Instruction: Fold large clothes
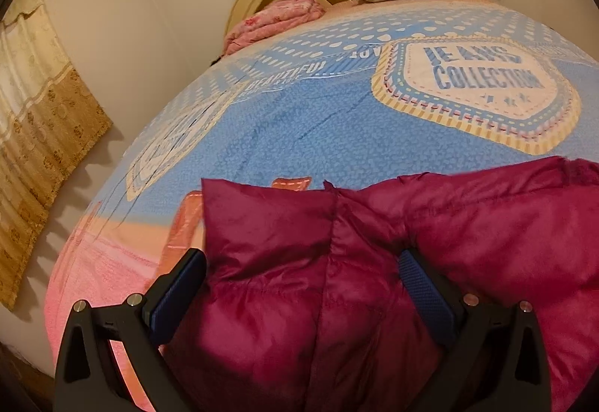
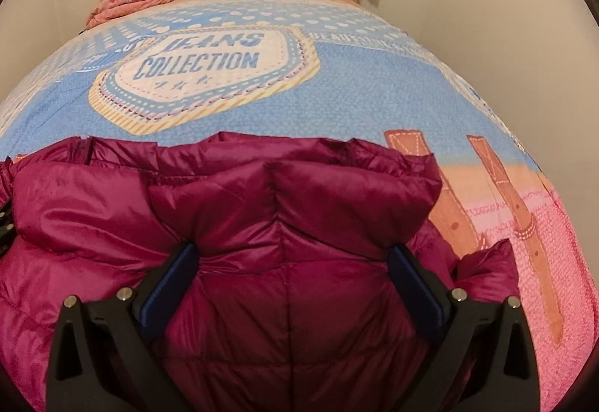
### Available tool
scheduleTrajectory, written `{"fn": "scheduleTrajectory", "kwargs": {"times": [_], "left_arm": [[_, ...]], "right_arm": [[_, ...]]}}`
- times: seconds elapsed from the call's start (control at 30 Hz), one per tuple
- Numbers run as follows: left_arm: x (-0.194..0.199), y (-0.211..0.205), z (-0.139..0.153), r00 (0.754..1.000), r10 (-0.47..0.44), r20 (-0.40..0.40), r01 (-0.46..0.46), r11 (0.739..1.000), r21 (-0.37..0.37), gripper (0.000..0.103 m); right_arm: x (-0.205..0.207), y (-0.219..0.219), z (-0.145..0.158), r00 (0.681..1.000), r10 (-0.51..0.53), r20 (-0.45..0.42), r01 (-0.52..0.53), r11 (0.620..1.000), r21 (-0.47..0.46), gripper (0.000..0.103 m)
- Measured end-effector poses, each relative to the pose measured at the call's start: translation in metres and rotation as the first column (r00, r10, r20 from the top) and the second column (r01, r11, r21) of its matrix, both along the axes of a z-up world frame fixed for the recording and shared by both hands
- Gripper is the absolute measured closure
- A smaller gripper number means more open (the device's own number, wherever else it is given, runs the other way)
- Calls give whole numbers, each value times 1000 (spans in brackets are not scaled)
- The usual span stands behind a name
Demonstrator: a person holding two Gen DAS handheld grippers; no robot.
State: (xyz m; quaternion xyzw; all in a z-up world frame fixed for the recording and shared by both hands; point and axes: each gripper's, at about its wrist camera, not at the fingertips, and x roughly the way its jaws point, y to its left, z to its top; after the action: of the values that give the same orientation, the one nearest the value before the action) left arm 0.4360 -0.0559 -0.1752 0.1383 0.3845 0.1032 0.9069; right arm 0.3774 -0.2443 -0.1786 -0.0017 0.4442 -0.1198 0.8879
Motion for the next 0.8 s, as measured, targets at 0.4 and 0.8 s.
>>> {"fn": "scheduleTrajectory", "kwargs": {"times": [0.4, 0.8], "left_arm": [[-33, 21, 10, 995, 39, 92, -38, 999, -6, 1], [-18, 13, -19, 998, 48, 30, -47, 999, -23, 1]], "right_arm": [[-20, 77, 32, 987, 117, 111, -113, 993, -42, 5], [-8, 77, 0, 995, 97, 35, -95, 995, -42, 3]]}}
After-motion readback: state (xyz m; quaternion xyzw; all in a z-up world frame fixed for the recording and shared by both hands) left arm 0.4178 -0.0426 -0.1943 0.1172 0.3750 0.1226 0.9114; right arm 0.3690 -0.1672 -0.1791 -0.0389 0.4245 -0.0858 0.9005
